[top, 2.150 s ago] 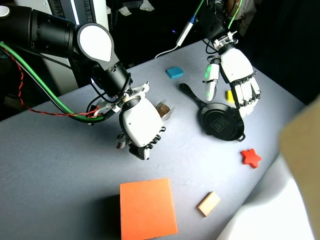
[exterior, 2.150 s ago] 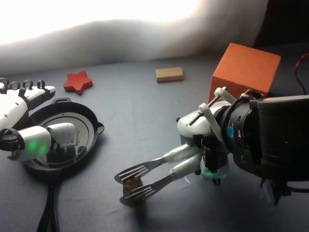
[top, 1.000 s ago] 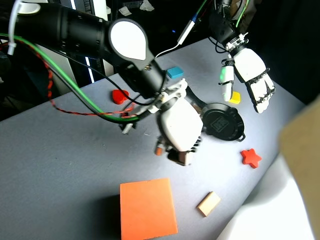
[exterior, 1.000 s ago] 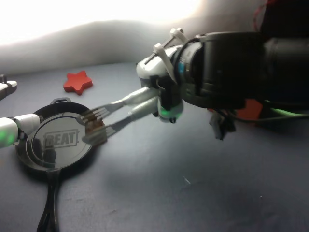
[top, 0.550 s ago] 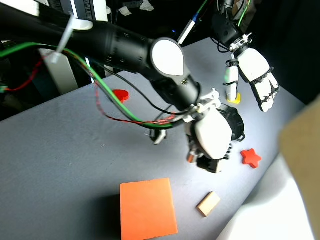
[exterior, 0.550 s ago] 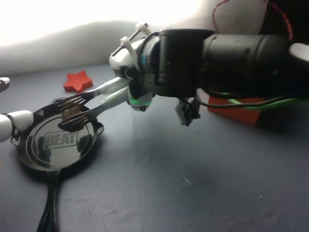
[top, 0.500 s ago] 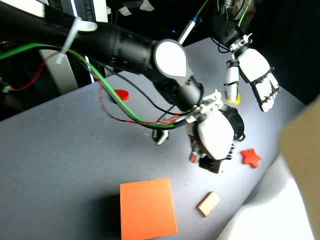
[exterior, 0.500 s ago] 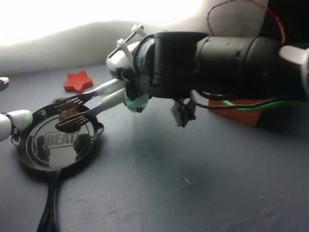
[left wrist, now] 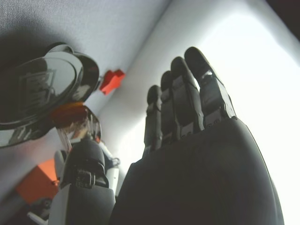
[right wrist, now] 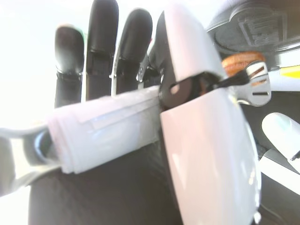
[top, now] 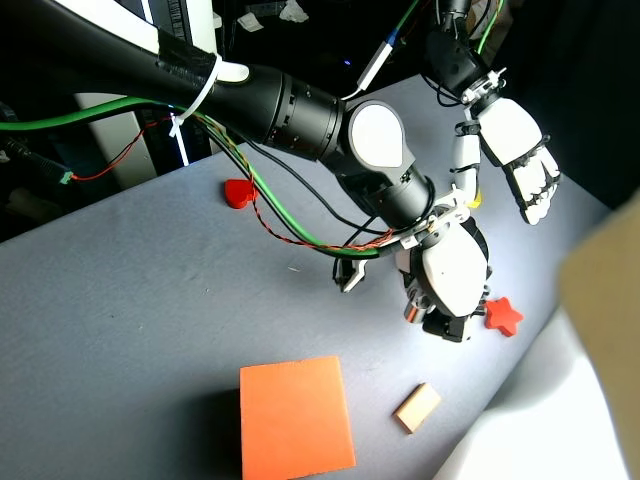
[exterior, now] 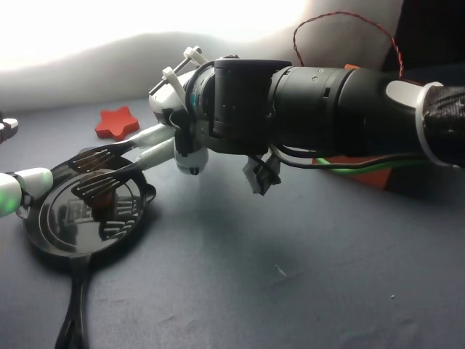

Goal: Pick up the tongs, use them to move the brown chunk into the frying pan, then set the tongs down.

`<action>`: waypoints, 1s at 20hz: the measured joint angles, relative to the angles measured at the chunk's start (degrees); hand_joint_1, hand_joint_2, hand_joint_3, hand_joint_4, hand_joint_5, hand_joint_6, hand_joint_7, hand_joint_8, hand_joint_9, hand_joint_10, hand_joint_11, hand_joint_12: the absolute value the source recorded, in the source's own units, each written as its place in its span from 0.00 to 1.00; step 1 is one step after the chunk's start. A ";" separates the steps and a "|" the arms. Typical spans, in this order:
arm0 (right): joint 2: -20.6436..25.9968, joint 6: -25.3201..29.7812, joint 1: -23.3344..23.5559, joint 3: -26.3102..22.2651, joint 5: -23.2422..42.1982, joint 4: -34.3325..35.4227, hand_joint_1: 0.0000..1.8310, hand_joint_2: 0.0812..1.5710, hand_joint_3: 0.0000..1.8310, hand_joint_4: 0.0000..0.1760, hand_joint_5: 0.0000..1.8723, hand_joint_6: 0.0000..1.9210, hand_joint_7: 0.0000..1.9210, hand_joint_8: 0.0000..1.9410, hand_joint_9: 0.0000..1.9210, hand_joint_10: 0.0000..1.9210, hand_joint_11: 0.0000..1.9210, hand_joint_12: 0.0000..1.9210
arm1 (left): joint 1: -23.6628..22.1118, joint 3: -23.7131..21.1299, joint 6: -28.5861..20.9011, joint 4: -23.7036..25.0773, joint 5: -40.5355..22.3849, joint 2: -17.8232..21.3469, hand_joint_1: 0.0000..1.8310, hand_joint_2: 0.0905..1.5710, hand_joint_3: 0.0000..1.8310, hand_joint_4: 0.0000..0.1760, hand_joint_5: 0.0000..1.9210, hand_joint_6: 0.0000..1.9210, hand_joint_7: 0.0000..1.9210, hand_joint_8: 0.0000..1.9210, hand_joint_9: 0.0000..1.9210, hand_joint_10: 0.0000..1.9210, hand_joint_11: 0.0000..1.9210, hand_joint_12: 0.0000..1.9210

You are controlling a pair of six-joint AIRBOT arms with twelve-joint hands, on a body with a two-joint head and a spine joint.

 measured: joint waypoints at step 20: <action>22.84 -9.40 2.93 -27.28 3.72 2.54 0.59 0.78 0.00 0.00 0.39 0.70 0.48 0.13 0.33 0.44 0.12 0.86 | -2.60 -3.48 0.11 1.84 0.02 -0.92 0.00 0.78 0.00 0.18 0.09 0.00 0.11 0.00 0.13 0.00 0.00 0.45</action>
